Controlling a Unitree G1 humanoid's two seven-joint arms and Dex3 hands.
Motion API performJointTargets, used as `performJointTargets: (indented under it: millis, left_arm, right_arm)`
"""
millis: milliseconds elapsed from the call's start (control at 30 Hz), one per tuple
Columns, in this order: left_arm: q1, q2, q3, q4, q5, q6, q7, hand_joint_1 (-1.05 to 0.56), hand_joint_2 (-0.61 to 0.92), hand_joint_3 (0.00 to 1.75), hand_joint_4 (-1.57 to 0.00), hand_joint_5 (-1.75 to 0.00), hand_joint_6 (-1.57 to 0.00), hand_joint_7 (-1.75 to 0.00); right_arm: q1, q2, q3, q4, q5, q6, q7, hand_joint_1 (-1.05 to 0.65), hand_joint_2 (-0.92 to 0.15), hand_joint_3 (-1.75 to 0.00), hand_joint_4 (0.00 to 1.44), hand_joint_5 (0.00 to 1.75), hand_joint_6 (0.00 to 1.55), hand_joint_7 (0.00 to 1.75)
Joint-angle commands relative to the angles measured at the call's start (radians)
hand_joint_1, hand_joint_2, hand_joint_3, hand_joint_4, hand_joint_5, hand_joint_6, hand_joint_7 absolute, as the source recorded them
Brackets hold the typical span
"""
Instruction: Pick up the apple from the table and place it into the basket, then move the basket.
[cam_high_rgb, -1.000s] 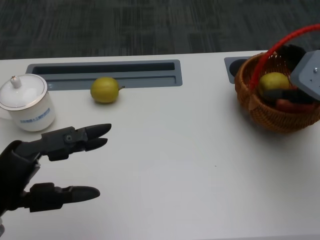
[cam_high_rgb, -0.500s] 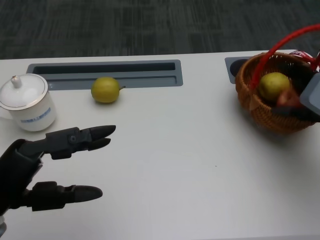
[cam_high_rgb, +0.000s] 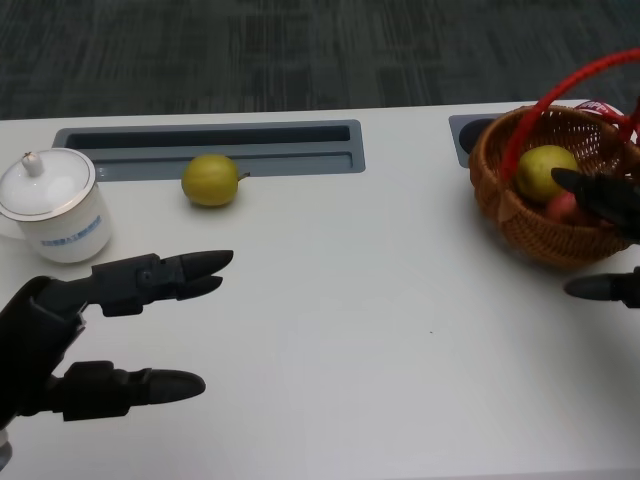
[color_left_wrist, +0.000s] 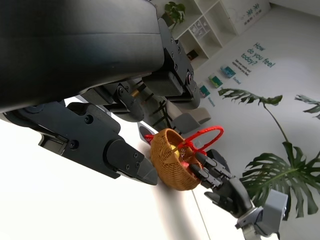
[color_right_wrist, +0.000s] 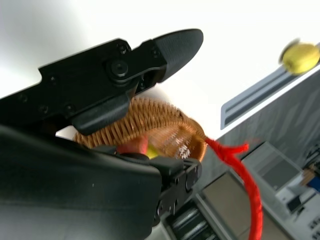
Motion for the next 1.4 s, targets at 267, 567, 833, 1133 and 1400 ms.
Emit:
performJointTargets:
  millis: [267, 567, 833, 1133, 1400]
  left_arm:
    - [0.007, 0.019, 0.003, -0.008, -0.011, 0.006, 0.000, -0.30, 0.75, 0.00, -0.76, 0.00, -0.62, 0.00]
    - [0.005, 0.026, 0.007, 0.001, -0.024, 0.001, -0.010, -0.32, 0.74, 0.00, -0.73, 0.00, -0.60, 0.00]
    - [0.012, 0.031, 0.006, -0.007, -0.045, 0.009, -0.015, -0.34, 0.72, 0.00, -0.70, 0.00, -0.60, 0.00]
    - [0.019, 0.038, 0.010, -0.008, -0.059, 0.006, -0.028, -0.41, 0.72, 0.00, -0.68, 0.00, -0.58, 0.00]
    - [0.024, 0.035, 0.010, -0.009, -0.066, 0.003, -0.027, -0.43, 0.72, 0.00, -0.70, -0.01, -0.59, -0.01]
  right_arm:
    - [0.259, 0.012, -0.026, -0.397, 0.191, -0.061, 0.100, -0.79, -0.75, 0.00, 0.31, 0.02, 0.29, 0.01]
    - [0.398, 0.092, 0.035, -0.687, 0.215, -0.047, 0.116, -0.82, -0.77, -0.01, 0.40, 0.02, 0.36, 0.02]
    - [0.374, 0.155, 0.102, -0.691, 0.238, -0.077, 0.163, -0.78, -0.78, 0.00, 0.41, 0.01, 0.37, 0.01]
    - [0.293, 0.240, 0.119, -0.530, 0.216, -0.175, 0.154, -0.62, -0.79, 0.00, 0.46, 0.01, 0.41, 0.01]
    - [0.188, 0.341, 0.091, -0.314, 0.272, -0.277, 0.171, -0.47, -0.79, -0.01, 0.67, 0.04, 0.57, 0.03]
